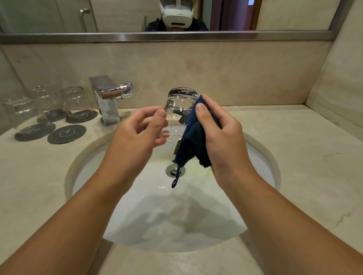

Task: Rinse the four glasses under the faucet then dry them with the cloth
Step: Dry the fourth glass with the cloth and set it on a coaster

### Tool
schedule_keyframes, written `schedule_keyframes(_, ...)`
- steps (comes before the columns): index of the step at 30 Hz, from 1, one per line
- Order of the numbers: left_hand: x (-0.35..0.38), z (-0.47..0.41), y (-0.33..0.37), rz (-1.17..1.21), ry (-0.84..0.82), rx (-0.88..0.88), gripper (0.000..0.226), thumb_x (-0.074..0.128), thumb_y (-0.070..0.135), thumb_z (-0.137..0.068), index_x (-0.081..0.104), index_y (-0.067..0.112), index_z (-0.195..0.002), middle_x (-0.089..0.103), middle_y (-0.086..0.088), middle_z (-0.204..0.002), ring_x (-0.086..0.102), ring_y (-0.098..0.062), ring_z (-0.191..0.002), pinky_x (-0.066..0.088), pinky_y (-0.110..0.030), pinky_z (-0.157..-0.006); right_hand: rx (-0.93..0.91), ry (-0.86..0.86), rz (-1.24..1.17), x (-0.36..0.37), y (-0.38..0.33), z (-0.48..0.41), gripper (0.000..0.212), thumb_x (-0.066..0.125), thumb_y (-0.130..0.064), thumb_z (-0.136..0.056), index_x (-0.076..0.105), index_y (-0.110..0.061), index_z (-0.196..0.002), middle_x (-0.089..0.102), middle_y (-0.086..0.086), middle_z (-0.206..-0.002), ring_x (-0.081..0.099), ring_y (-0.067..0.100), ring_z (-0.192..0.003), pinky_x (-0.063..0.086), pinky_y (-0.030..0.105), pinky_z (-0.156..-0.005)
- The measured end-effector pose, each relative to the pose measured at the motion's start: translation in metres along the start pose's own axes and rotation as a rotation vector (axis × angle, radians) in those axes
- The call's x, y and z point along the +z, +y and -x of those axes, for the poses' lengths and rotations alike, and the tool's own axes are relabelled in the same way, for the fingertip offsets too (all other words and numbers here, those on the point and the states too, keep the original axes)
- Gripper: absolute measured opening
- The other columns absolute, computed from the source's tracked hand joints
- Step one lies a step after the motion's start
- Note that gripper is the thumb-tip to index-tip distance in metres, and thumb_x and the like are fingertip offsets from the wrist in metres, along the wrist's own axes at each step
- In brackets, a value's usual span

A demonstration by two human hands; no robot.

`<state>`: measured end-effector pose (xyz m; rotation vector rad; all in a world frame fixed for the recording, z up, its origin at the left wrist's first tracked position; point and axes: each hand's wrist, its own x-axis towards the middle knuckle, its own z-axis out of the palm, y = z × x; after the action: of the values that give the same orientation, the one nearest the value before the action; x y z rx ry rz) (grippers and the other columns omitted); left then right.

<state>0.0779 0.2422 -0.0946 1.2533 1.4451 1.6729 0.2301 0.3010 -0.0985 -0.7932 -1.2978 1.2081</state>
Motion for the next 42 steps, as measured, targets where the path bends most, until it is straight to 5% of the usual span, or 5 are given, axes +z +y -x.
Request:
schedule_keyframes(6, 0.005, 0.005, 0.001, -0.038, -0.042, -0.021, 0.042, 0.078, 0.058, -0.084, 0.071, 0.031, -0.116, 0.081, 0.003, -0.108, 0.078, -0.017, -0.105, 0.062, -0.031, -0.090, -0.083, -0.037, 0.143, 0.000, -0.001, 0.003, 0.042, 0.067, -0.031, -0.104, 0.063, -0.029, -0.146, 0.069, -0.020, -0.132, 0.062, -0.008, -0.122, 0.051, 0.025, -0.110)
schedule_keyframes(14, 0.006, 0.006, 0.008, 0.262, -0.102, -0.158, 0.063, 0.064, 0.058, -0.081, 0.071, 0.012, -0.123, 0.081, -0.007, -0.107, 0.076, -0.024, -0.099, 0.063, -0.035, -0.097, 0.084, -0.120, -0.165, 0.000, 0.003, -0.005, 0.051, 0.065, -0.044, -0.095, 0.068, -0.021, -0.140, 0.075, 0.003, -0.132, 0.069, 0.023, -0.127, 0.049, 0.048, -0.115)
schedule_keyframes(27, 0.005, 0.004, 0.000, -0.008, -0.028, -0.051, 0.036, 0.077, 0.059, -0.089, 0.072, 0.035, -0.116, 0.079, -0.001, -0.112, 0.078, -0.017, -0.104, 0.062, -0.033, -0.094, -0.081, -0.031, 0.141, 0.000, -0.002, 0.004, 0.047, 0.069, -0.034, -0.103, 0.061, -0.029, -0.149, 0.070, -0.015, -0.136, 0.063, -0.005, -0.125, 0.052, 0.025, -0.110)
schedule_keyframes(36, 0.004, 0.006, 0.006, 0.297, -0.100, -0.216, 0.073, 0.071, 0.060, -0.072, 0.070, 0.014, -0.129, 0.076, -0.009, -0.123, 0.075, -0.029, -0.102, 0.063, -0.032, -0.092, 0.073, -0.093, -0.122, -0.001, 0.005, -0.006, 0.057, 0.069, -0.049, -0.089, 0.068, -0.026, -0.141, 0.073, -0.001, -0.135, 0.067, 0.019, -0.129, 0.050, 0.044, -0.115)
schedule_keyframes(42, 0.005, 0.002, 0.000, 0.144, -0.036, -0.127, 0.063, 0.068, 0.064, -0.075, 0.071, 0.022, -0.123, 0.077, 0.002, -0.108, 0.073, -0.014, -0.101, 0.060, -0.038, -0.098, 0.023, -0.018, -0.060, -0.001, 0.005, -0.003, 0.049, 0.071, -0.041, -0.094, 0.068, -0.026, -0.141, 0.074, -0.009, -0.133, 0.067, 0.008, -0.127, 0.050, 0.040, -0.115)
